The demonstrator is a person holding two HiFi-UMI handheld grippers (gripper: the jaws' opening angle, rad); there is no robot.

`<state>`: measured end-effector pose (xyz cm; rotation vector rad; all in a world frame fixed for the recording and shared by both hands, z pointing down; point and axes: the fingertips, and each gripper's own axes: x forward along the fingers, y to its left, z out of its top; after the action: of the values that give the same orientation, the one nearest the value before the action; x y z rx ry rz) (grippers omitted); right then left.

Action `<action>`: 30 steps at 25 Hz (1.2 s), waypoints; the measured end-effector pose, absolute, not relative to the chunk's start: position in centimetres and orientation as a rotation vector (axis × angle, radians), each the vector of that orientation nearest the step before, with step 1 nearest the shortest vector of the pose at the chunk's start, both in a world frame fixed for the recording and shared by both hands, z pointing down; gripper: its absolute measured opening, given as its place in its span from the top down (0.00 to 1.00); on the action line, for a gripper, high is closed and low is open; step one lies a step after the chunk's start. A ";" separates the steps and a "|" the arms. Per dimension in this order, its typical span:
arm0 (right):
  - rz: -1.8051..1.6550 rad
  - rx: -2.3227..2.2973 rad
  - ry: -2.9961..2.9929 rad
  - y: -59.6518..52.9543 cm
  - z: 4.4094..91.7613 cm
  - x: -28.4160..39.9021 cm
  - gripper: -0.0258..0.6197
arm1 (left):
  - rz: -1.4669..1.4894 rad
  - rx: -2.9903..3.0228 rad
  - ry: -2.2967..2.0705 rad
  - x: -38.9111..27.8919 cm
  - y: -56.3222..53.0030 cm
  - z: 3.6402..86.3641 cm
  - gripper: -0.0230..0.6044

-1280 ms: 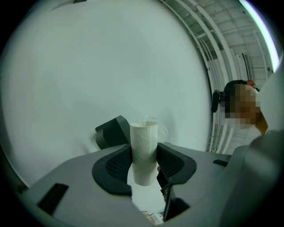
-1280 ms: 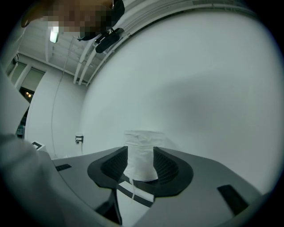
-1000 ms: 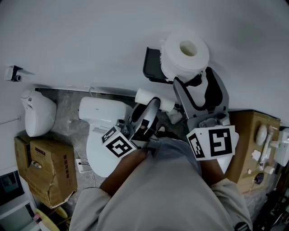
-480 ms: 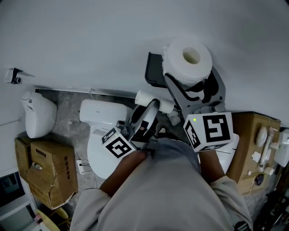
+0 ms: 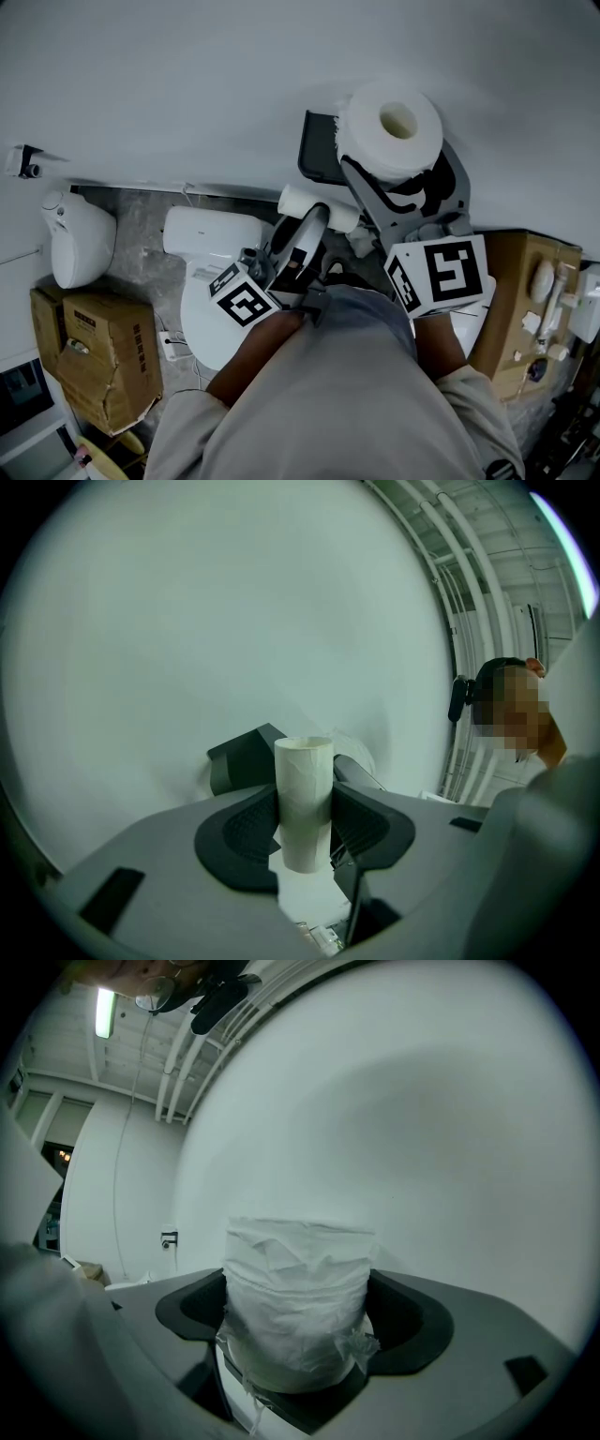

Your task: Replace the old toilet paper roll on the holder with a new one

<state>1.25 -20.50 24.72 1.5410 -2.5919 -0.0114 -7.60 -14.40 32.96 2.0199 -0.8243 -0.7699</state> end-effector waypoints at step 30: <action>0.235 1.584 -2.781 -18.2 23.6 3.6 0.28 | -0.768 2.025 -0.812 -7.0 -12.4 32.9 0.68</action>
<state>3.60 -18.23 23.64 1.5840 -2.7811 0.2352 -7.02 -12.43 32.86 2.0247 -0.8120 -0.7680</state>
